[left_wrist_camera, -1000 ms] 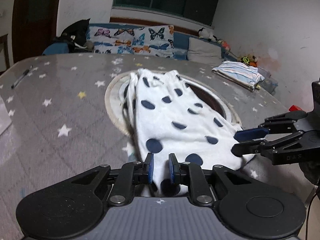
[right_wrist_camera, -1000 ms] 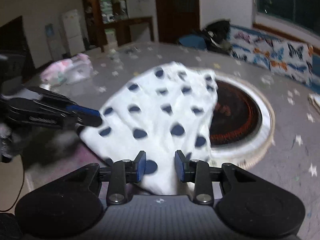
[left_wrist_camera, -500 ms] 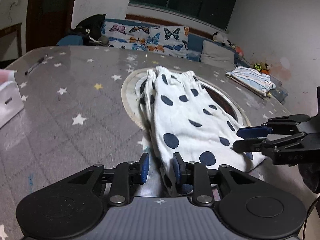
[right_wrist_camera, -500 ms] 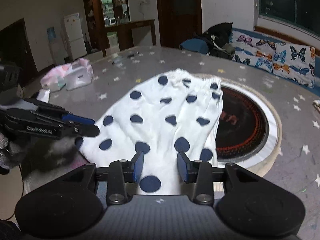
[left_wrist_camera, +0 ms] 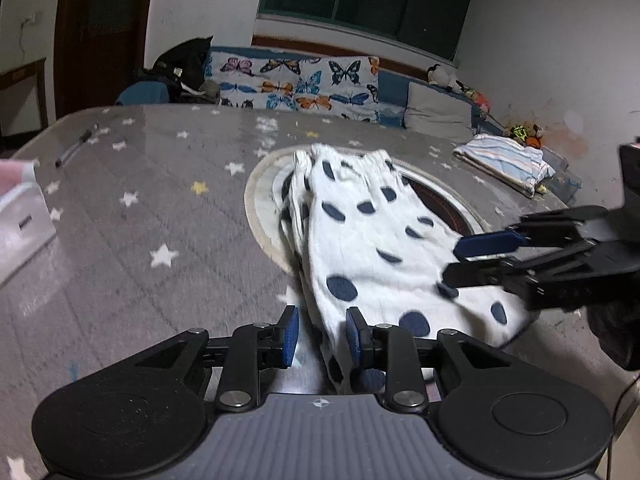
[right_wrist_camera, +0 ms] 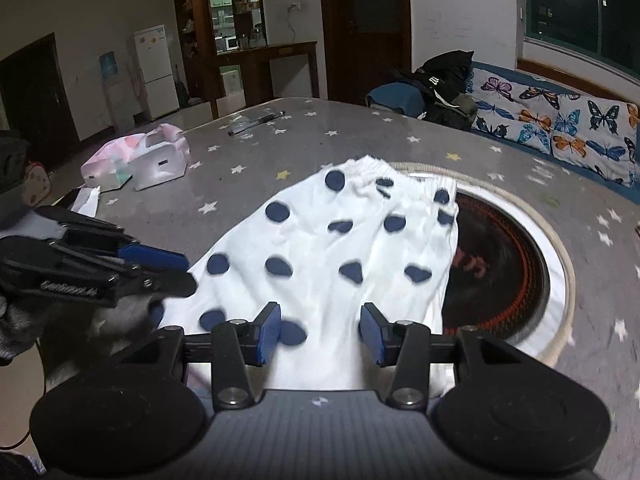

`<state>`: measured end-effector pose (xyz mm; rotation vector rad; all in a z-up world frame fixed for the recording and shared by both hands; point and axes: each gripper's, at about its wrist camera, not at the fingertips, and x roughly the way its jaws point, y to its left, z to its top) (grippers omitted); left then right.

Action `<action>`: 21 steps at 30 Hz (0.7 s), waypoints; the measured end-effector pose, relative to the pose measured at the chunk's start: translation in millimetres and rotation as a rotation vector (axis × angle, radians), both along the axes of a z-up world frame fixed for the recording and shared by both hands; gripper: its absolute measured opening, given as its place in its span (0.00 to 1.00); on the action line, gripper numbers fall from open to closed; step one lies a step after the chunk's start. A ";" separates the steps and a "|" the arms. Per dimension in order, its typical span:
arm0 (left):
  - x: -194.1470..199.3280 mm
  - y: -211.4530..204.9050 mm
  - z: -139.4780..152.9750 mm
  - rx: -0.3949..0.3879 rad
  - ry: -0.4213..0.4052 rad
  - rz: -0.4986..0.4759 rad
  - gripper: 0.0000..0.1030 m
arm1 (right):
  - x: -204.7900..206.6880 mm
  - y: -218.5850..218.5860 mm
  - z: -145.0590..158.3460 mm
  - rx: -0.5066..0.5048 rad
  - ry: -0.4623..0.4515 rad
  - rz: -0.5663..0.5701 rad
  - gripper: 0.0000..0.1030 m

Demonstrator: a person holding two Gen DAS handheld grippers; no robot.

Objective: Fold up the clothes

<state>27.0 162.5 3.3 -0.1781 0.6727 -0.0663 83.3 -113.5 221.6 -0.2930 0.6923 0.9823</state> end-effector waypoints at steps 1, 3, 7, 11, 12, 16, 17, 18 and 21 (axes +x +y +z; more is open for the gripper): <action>2.7 1.0 3.8 0.002 -0.010 0.000 0.28 | 4.8 3.0 1.2 -0.001 -0.001 -0.002 0.43; 9.2 3.2 11.7 0.006 -0.032 0.001 0.27 | 17.7 10.0 4.4 -0.007 -0.001 -0.009 0.43; 36.2 2.0 24.0 0.017 -0.060 -0.023 0.27 | 44.6 24.2 7.1 -0.020 -0.010 -0.023 0.42; 77.7 -1.4 26.0 0.035 -0.048 -0.032 0.27 | 73.8 37.6 5.3 -0.032 -0.001 -0.052 0.42; 87.6 -1.7 25.0 0.036 -0.044 -0.035 0.27 | 79.2 39.9 4.6 -0.033 0.001 -0.057 0.42; 122.3 0.0 15.9 0.044 -0.015 -0.013 0.26 | 97.5 46.5 -0.5 -0.039 0.013 -0.072 0.42; 130.3 1.0 12.8 0.044 -0.005 -0.004 0.24 | 101.3 47.5 -2.7 -0.042 0.016 -0.075 0.42; 135.6 2.4 9.4 0.044 0.006 0.006 0.23 | 105.1 48.4 -5.0 -0.045 0.019 -0.079 0.42; 145.9 9.3 -3.4 0.030 0.043 0.034 0.23 | 114.6 49.2 -13.0 -0.051 0.038 -0.091 0.42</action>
